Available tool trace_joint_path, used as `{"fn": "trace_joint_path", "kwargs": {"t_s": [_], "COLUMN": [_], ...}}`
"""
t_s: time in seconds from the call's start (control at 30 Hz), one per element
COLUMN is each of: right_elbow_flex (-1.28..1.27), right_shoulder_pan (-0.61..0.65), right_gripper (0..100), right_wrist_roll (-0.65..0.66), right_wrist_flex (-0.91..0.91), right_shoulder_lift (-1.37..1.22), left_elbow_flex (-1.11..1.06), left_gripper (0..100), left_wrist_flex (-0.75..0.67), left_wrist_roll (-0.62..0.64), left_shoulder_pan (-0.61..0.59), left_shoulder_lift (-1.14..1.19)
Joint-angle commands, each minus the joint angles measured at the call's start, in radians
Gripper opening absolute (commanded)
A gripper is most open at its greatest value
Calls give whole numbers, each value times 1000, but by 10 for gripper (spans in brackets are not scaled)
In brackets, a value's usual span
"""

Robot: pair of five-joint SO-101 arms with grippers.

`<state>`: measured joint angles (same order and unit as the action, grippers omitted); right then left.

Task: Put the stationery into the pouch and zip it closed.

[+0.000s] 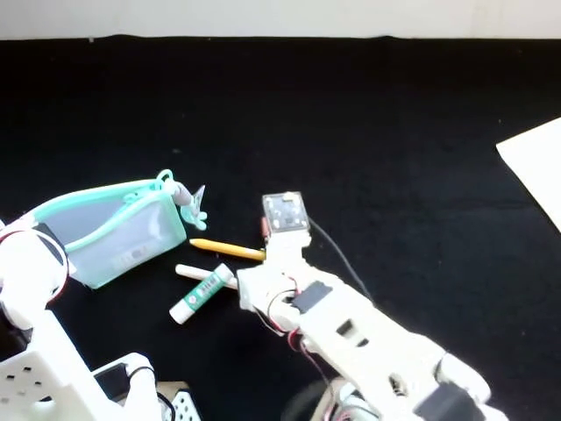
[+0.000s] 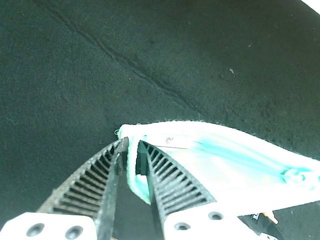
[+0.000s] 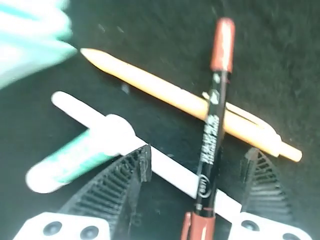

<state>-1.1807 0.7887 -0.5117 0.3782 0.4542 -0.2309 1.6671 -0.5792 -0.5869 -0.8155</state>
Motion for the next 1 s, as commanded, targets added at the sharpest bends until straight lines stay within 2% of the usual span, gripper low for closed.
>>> {"fn": "trace_joint_path", "kwargs": {"t_s": [0.0, 0.17, 0.23, 0.33, 0.4, 0.53, 0.63, 0.73, 0.83, 0.97], "right_elbow_flex": [38, 147, 157, 156, 154, 165, 166, 168, 243, 421], "right_shoulder_pan": [8, -1, -8, -12, -10, -13, -13, -13, -16, -61], "right_gripper": [284, 251, 172, 0, 30, 6, 6, 6, 6, 6], "right_wrist_roll": [-12, -12, -6, 87, 117, 123, 129, 198, 258, 301], "right_wrist_flex": [-67, -67, -65, -65, -65, -16, 16, 18, 19, 21], "right_shoulder_lift": [-154, -318, -326, -300, -272, -177, -33, 148, 269, 286], "left_elbow_flex": [-42, -42, -42, -42, -44, -44, -44, -44, -44, -44], "left_gripper": [6, 6, 6, 6, 6, 6, 6, 6, 6, 6], "left_wrist_flex": [6, 6, 6, 6, 5, 3, 5, 5, 6, 6], "left_wrist_roll": [11, 11, 11, 11, 11, 11, 11, 11, 11, 11], "left_shoulder_pan": [-13, -13, -13, -13, -12, -12, -12, -12, -8, -7], "left_shoulder_lift": [5, 5, 5, 5, 5, 5, 5, 5, 5, 5]}}
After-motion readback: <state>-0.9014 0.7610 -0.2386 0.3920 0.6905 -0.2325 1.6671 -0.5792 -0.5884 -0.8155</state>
